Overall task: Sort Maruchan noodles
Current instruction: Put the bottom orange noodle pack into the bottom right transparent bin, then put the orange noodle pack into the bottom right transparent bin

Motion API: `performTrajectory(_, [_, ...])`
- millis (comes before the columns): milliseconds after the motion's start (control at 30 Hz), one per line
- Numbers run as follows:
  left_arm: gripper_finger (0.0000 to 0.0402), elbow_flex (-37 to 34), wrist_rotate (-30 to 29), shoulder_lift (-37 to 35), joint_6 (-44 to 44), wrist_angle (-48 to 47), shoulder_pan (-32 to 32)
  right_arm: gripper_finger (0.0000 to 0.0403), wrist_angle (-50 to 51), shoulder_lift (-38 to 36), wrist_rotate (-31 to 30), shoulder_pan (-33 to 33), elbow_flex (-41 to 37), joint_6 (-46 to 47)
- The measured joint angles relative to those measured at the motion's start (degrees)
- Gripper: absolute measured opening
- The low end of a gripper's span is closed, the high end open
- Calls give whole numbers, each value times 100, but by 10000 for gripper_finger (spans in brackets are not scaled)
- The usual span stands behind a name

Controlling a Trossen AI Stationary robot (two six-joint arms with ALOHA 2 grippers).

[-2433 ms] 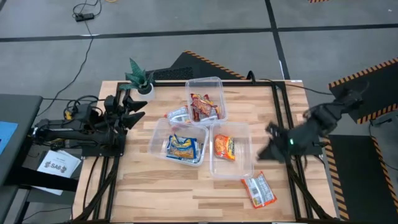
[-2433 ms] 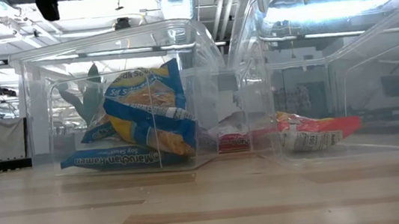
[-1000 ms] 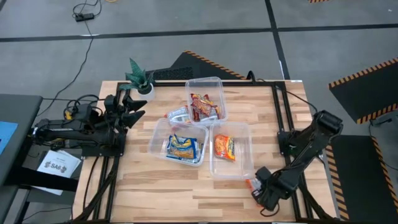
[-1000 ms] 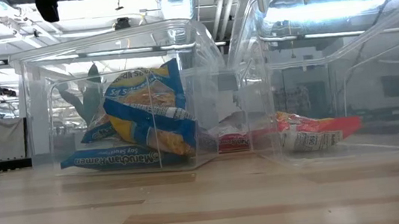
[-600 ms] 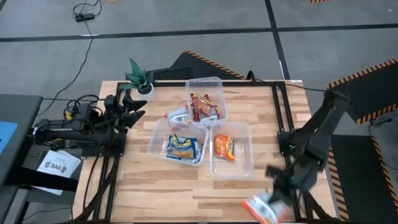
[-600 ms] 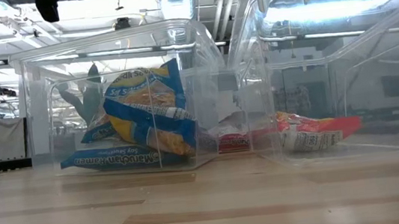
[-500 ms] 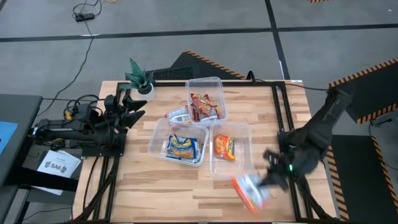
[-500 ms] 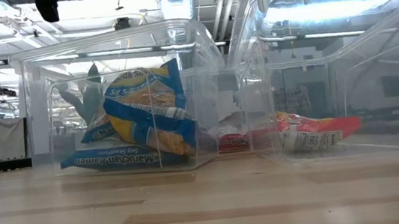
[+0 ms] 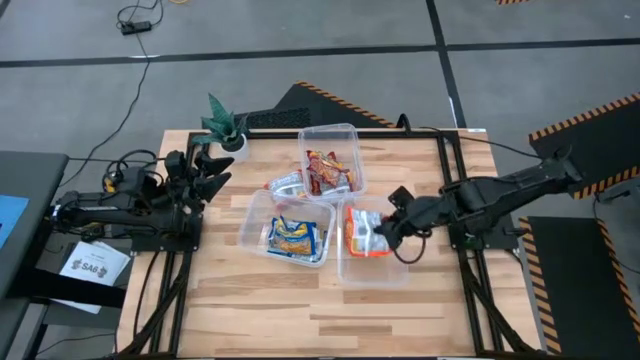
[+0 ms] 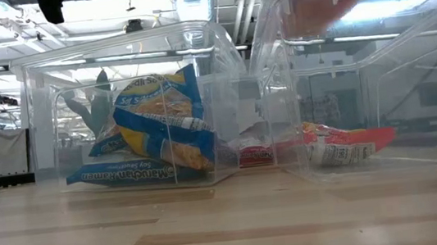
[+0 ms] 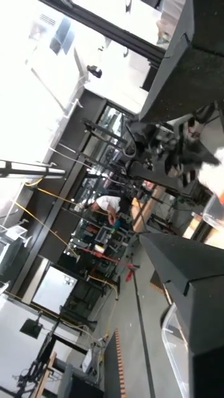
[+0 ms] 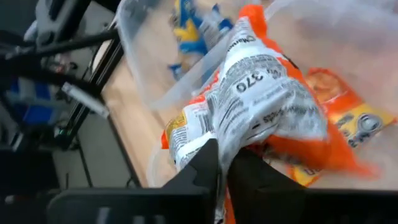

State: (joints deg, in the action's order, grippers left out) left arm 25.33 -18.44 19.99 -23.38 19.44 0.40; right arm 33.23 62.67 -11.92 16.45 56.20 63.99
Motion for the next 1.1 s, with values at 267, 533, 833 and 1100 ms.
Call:
performTrajectory(267, [288,2,0,0,0,3,0,167,168,-161,343,-292,4,-170])
performTrajectory(533, [288,289,-64,430,89,38,0,246,-1009,-639,-94,-625,284,-1022])
performTrajectory(833, [288,1142,837,1542,1175,-375,0,252,-3928,-517,-321,-1177,303,-4066])
performTrajectory(1100, [288,1215,868,1692,1167,-461,0,253,-4187,-422,-321,-1407,293,-4178])
